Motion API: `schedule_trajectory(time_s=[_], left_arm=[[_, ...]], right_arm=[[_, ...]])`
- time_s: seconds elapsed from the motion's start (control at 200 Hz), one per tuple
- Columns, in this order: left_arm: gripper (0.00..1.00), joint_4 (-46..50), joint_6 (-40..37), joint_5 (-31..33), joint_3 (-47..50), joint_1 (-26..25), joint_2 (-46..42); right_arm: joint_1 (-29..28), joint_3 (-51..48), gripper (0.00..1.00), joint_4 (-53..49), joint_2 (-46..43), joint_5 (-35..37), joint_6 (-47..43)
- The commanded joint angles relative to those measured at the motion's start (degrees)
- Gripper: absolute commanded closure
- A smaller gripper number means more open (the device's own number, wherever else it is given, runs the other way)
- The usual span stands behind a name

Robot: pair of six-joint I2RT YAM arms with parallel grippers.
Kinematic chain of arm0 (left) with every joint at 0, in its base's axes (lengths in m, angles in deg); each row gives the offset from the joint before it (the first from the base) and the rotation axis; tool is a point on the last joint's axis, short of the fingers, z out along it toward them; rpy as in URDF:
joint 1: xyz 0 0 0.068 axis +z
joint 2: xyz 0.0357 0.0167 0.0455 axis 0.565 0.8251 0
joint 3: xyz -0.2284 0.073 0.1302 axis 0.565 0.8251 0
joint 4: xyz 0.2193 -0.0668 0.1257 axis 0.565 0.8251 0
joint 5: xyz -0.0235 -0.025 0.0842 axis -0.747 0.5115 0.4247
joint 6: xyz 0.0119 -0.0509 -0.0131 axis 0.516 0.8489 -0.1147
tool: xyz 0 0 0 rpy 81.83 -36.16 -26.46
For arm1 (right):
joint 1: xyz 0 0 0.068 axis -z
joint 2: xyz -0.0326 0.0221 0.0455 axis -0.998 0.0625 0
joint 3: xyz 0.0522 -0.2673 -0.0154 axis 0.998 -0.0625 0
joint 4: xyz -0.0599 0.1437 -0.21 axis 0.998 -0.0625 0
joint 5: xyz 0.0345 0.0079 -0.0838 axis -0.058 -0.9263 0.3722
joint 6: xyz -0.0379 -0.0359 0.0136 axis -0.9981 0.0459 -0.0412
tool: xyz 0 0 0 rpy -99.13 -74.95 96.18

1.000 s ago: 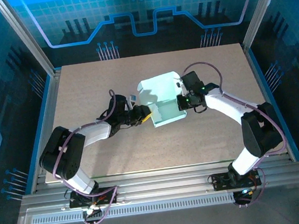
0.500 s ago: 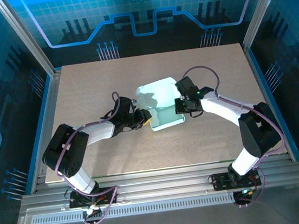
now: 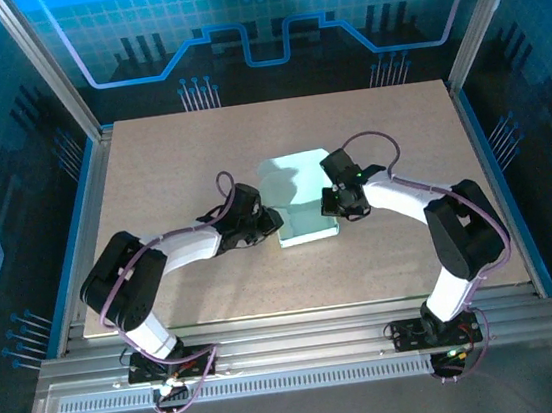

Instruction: Fold the paper box

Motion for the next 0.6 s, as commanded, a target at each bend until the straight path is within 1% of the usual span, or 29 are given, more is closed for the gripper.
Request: schedule_trajectory(time_s=[0.0,0.09,0.37,0.595], left_arm=[[0.73,4.5,-0.4,2.8,-1.4,-2.8,-2.3],[0.73,5.4,-0.8,3.5,-1.9,-3.6,-2.3],[0.80,7.1,-1.7,3.4,-4.3,-4.7,0.6],[0.81,11.4,-3.3,4.2,-8.2,-5.7,3.1]], right_arm=[[-0.3,0.1,1.00,5.0,0.4,-0.7,4.3],[-0.4,-0.3,1.00,5.6,0.4,-0.5,5.0],[-0.7,-0.2,1.00,6.1,0.3,-0.8,4.9],[-1.6,-0.8,1.00,6.1,0.2,0.1,5.1]])
